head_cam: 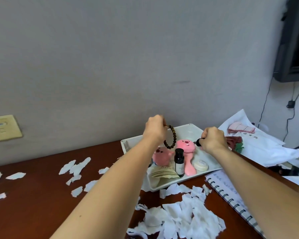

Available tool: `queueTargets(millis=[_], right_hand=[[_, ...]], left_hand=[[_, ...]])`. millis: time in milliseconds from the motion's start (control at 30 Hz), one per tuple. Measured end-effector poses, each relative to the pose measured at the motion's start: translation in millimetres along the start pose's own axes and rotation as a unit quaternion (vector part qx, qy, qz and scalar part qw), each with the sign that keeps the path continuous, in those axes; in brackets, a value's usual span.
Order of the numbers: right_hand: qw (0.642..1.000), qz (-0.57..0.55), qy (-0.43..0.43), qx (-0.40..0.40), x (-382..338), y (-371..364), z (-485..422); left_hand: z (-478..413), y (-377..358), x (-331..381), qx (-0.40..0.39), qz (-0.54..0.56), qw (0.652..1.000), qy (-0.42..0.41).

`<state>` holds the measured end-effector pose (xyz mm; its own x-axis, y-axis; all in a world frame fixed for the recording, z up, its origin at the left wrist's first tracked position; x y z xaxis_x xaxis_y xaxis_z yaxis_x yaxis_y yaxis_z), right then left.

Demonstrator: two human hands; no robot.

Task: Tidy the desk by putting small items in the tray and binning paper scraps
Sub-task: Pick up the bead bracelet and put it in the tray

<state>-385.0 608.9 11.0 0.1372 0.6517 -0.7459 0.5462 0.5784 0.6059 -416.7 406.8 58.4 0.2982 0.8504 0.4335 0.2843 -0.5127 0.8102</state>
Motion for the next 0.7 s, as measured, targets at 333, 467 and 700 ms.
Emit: queueTargets(millis=[333,467,700], right_hand=[[0.986,0.023,-0.071,-0.149,5,-26,-2],[0.981,0.064,-0.068,-0.167,9,-33,1],[0.993,0.045,-0.031,-0.106,4,-25,-8]], left_hand=[[3,-43,-16,-0.079,-0.114,0.990,0.002],[7,-48,-8,-0.090,-0.145,0.985,-0.026],[15,-44,-3,-0.093,-0.193,0.976,-0.046]])
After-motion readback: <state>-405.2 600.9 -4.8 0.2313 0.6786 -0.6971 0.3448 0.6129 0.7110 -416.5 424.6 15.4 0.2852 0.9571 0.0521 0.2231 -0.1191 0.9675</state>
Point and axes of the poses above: each hand's wrist, its own z-axis away from the middle knuckle, its own y-axis out of the back of the hand, x = y × z, the point moved 8 cm from there along -z, towards the middle knuckle, and after that the axes turned 6 degrees about -z, right-handed, at the moved point
